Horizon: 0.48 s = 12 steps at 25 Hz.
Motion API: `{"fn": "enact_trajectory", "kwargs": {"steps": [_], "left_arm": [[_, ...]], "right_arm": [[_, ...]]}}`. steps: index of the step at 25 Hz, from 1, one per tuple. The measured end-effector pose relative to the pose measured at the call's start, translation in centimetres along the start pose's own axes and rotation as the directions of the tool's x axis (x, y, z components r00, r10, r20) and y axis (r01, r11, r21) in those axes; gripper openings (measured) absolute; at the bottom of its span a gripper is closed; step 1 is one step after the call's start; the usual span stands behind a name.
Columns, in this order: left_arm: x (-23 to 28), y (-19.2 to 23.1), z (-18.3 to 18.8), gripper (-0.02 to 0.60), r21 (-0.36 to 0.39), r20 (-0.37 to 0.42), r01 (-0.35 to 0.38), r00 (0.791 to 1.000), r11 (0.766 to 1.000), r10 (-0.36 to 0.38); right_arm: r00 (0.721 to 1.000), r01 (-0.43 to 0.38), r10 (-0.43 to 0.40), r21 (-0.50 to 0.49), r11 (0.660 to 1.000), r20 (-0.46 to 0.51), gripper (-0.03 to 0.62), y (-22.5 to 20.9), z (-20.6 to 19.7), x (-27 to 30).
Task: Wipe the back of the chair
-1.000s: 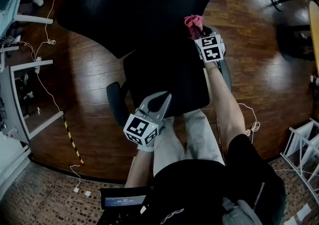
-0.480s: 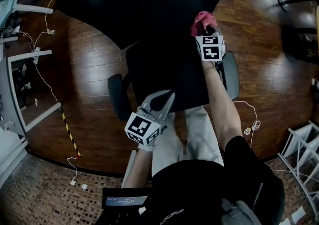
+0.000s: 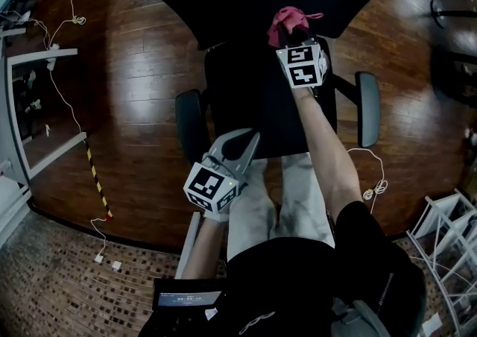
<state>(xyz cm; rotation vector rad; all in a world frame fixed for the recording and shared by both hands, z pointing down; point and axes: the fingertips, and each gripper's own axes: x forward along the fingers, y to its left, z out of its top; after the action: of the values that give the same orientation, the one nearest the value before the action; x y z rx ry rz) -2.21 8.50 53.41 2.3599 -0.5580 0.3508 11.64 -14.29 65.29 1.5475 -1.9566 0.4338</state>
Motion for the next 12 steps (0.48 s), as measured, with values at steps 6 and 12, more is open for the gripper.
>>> {"fn": "enact_trajectory", "kwargs": {"steps": [6,12], "left_arm": [[-2.4,1.8,-0.7,-0.009,-0.019,0.028,-0.026,0.999,0.999,0.026],[-4.8,3.1,-1.1,-0.009,-0.026,0.033,-0.048,0.998,0.998,0.049]], "right_arm": [[0.997,-0.070,0.072,-0.068,0.995,0.029,0.041,6.1,2.1,1.3],[0.981,-0.178,0.190,-0.180,0.967,0.047,0.041,14.2,5.1,3.2]]}}
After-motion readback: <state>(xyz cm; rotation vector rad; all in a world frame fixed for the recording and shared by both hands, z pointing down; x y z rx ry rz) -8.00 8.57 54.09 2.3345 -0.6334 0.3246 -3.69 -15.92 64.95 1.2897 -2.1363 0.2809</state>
